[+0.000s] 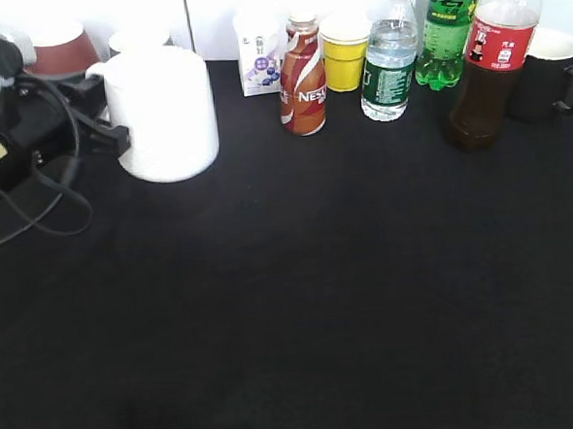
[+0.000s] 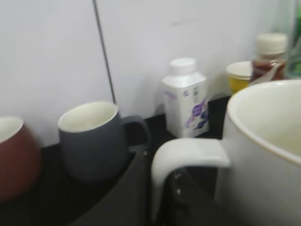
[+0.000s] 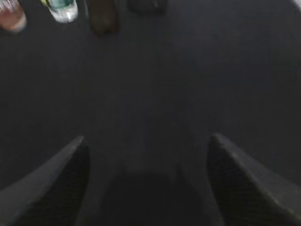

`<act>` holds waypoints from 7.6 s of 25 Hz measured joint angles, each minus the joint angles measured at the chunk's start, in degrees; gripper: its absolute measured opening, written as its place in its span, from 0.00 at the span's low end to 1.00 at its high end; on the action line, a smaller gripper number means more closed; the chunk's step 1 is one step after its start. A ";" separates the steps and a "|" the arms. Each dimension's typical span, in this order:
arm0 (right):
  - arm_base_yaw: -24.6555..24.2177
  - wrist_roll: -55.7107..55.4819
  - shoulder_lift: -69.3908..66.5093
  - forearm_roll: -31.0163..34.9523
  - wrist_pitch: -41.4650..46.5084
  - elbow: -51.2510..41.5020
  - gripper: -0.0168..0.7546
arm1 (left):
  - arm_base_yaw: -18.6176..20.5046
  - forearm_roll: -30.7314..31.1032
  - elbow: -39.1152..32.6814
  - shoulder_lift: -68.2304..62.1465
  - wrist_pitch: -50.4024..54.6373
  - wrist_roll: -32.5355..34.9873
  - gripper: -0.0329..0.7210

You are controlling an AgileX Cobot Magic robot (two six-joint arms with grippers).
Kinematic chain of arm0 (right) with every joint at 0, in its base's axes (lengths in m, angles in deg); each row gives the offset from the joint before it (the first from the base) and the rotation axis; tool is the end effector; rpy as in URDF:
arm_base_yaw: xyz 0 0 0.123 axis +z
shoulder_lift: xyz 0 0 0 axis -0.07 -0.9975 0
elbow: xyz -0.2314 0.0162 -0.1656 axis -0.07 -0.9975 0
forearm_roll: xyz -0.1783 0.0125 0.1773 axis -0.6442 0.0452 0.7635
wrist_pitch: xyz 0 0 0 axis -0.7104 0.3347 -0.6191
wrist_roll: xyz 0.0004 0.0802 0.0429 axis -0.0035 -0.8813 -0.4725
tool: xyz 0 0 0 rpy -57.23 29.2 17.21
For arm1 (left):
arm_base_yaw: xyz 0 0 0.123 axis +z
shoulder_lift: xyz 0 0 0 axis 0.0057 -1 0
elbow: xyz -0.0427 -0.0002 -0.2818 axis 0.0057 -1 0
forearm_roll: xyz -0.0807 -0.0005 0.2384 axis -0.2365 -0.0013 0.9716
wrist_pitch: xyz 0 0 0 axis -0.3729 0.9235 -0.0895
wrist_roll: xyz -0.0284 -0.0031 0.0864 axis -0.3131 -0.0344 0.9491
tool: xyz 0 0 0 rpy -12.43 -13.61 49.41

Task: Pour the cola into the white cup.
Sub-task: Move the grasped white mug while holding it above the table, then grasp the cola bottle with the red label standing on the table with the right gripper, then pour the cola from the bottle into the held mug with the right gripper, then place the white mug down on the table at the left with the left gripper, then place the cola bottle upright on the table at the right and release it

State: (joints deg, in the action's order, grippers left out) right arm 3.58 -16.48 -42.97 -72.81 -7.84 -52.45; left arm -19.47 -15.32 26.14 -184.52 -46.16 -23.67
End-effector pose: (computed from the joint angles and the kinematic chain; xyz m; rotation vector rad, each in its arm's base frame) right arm -0.0061 0.0009 0.2842 0.0890 1.9860 0.0625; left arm 0.2977 -0.1123 0.2026 0.4252 1.5868 -0.2548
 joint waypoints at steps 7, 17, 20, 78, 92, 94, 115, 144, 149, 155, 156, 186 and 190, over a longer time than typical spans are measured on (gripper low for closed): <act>0.00 0.00 -23.09 -0.03 -54.97 -13.79 0.78 | -2.87 2.11 0.00 0.67 0.07 0.00 0.09; 0.44 0.00 -89.75 -9.22 -117.32 -10.20 0.78 | -2.87 2.16 0.00 0.67 0.23 0.00 0.09; 4.13 0.00 -99.54 -8.99 -118.42 -4.74 0.87 | -2.87 2.16 0.00 0.67 0.36 0.00 0.09; 17.24 16.07 -112.23 -36.18 -125.27 21.56 0.49 | -3.19 12.23 0.00 0.55 -0.92 -9.27 0.09; 17.24 55.88 -112.19 -30.69 -125.17 21.56 0.49 | -3.19 12.13 0.00 0.55 6.70 -4.31 0.09; 17.24 60.07 -112.19 -29.08 -124.71 21.56 0.49 | -3.19 12.13 0.00 0.55 6.70 -3.99 0.09; 17.24 76.61 -112.19 -28.52 -124.43 22.26 0.49 | -3.19 11.97 0.00 0.55 6.70 -3.46 0.09; 18.78 72.30 -112.02 -28.31 -125.09 22.33 0.49 | -3.19 10.21 -0.04 0.50 4.11 -3.05 0.09; 18.89 58.53 -112.02 -28.31 -125.03 22.33 0.49 | -3.19 7.34 -0.04 0.50 0.26 -3.05 0.09; 18.89 10.23 -112.02 -28.26 -125.03 22.33 0.49 | -3.12 -1.82 -0.06 0.50 -0.87 -3.00 0.09; 18.89 4.40 -112.02 -28.14 -125.03 22.33 0.49 | -2.44 -2.67 -0.11 0.32 -1.13 -3.00 0.09; 18.89 9.81 -107.96 13.65 -126.10 10.69 0.49 | 3.19 -3.45 11.56 -18.34 -7.07 -0.26 0.38; 18.21 12.01 -109.65 18.23 -126.23 15.26 0.49 | 3.19 -3.40 1.13 -9.84 -9.11 -0.26 0.38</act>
State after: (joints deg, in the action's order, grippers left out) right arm 21.79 -4.47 -152.62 -54.57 -134.07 -37.19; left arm -16.27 -18.71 27.27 -194.36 -55.27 -23.93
